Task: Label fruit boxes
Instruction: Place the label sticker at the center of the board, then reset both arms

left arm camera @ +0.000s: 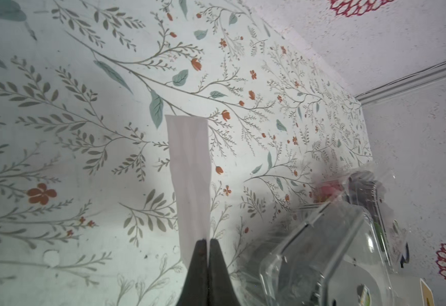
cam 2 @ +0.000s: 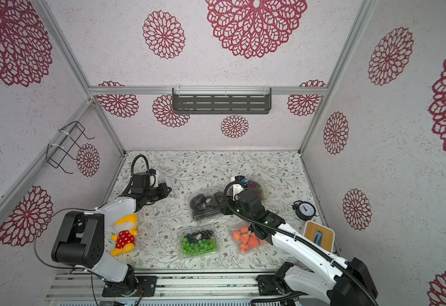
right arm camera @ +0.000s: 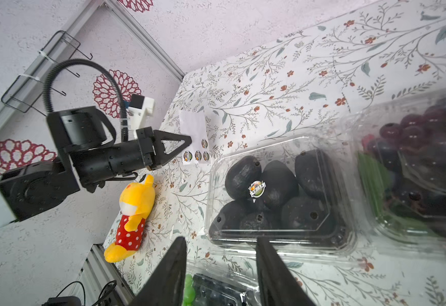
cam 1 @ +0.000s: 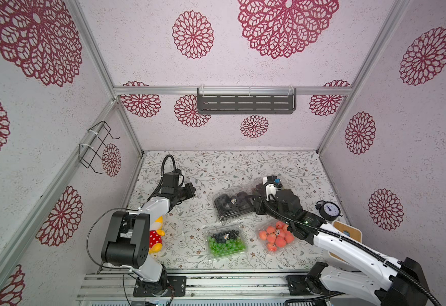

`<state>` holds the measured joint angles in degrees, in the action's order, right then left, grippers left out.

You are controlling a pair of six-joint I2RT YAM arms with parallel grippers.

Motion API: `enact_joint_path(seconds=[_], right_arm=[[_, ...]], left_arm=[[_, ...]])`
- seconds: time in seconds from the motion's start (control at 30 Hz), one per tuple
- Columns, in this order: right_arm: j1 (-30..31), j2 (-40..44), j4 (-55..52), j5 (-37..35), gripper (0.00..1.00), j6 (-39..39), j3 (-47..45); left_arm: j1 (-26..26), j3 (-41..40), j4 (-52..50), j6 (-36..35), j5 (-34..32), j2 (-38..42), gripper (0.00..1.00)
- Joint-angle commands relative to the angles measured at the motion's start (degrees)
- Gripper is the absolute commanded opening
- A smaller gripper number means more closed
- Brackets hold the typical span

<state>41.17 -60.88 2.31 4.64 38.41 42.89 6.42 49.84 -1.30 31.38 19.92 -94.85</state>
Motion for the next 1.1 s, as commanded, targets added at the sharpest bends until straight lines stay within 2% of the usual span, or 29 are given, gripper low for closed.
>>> enact_joint_path(seconds=[0.0,0.23,0.37,0.63,0.67,0.7,0.73,0.77,0.83,0.93,0.97,1.0,1.07], right_arm=[[-3.42,1.51,1.17,6.8,0.45,-3.07,1.48],[-7.05,2.3,3.26,10.62,0.45,-2.39,-0.82],[-7.83,2.09,5.26,11.61,0.45,-1.83,-1.84],[-10.16,2.63,3.99,13.37,0.46,-3.17,-0.49],[-11.14,2.83,3.33,13.29,0.48,-3.13,-0.06],[-12.46,2.87,2.55,13.31,0.53,-2.82,0.47],[-13.51,2.96,2.08,13.44,0.62,-2.54,1.01],[-14.83,2.94,1.2,12.83,0.72,-2.02,1.84],[-17.07,2.36,-0.38,10.09,0.83,-0.89,3.47],[-21.46,1.08,0.63,7.13,0.85,-5.01,6.38],[-22.78,0.79,-0.41,3.24,0.87,-7.07,7.37],[-24.03,0.73,-1.58,-1.71,0.98,-8.71,7.94],[-26.37,0.58,2.19,-9.5,0.98,-15.43,5.37]], left_arm=[[-0.5,2.99,-6.7,-1.43,-0.54,-3.67,0.0],[-1.23,7.29,-15.37,-1.87,-12.08,-7.42,0.05],[-1.31,7.12,-17.51,-2.32,-15.51,-5.46,0.15],[-1.21,7.72,-19.94,-2.0,-19.44,-3.31,0.59],[-1.11,7.81,-20.66,-1.65,-20.26,-2.45,0.74],[-0.83,7.9,-21.5,-1.42,-21.31,-1.3,0.95],[-0.5,7.9,-21.95,-1.42,-22.3,0.13,0.98],[0.02,7.77,-22.21,-1.65,-23.44,2.09,0.98],[1.22,7.64,-22.36,-2.61,-25.23,6.42,0.98],[3.37,6.57,-19.05,-6.23,-30.98,14.03,0.98],[3.51,5.13,-15.77,-9.87,-32.52,16.53,0.98],[3.25,2.82,-10.94,-13.09,-33.33,18.8,0.98],[2.07,-1.73,-3.24,-18.25,-37.52,22.24,0.98]])
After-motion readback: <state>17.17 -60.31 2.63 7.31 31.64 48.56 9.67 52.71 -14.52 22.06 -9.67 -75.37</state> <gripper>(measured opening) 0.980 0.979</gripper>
